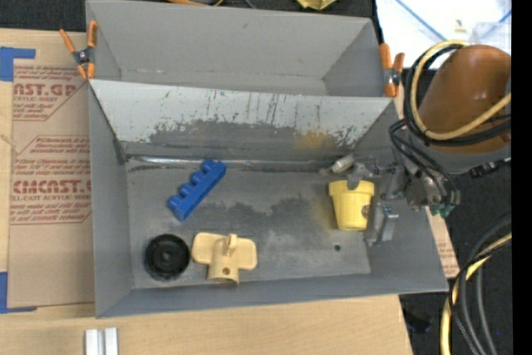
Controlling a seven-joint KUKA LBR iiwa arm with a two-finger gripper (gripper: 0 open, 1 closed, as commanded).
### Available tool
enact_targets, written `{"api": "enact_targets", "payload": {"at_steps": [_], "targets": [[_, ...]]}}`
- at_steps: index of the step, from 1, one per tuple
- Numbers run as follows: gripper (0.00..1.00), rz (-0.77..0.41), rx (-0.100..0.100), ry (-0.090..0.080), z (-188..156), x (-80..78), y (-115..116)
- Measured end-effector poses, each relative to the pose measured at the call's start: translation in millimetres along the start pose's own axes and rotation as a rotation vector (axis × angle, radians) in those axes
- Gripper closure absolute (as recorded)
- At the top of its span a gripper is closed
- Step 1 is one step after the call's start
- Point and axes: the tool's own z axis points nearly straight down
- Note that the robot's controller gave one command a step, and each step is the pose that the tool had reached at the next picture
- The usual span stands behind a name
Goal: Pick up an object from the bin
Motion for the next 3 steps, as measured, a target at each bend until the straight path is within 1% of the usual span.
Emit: {"api": "enact_targets", "payload": {"at_steps": [1,2,3], "targets": [[0.0,-0.002,0.001,-0.008,-3.5,-1.8,0.4],[0.0,-0.204,-0.012,-0.028,109.5,-60.4,-30.2],[0.0,-0.201,0.0,-0.008,98.6,-45.2,-33.2]]}}
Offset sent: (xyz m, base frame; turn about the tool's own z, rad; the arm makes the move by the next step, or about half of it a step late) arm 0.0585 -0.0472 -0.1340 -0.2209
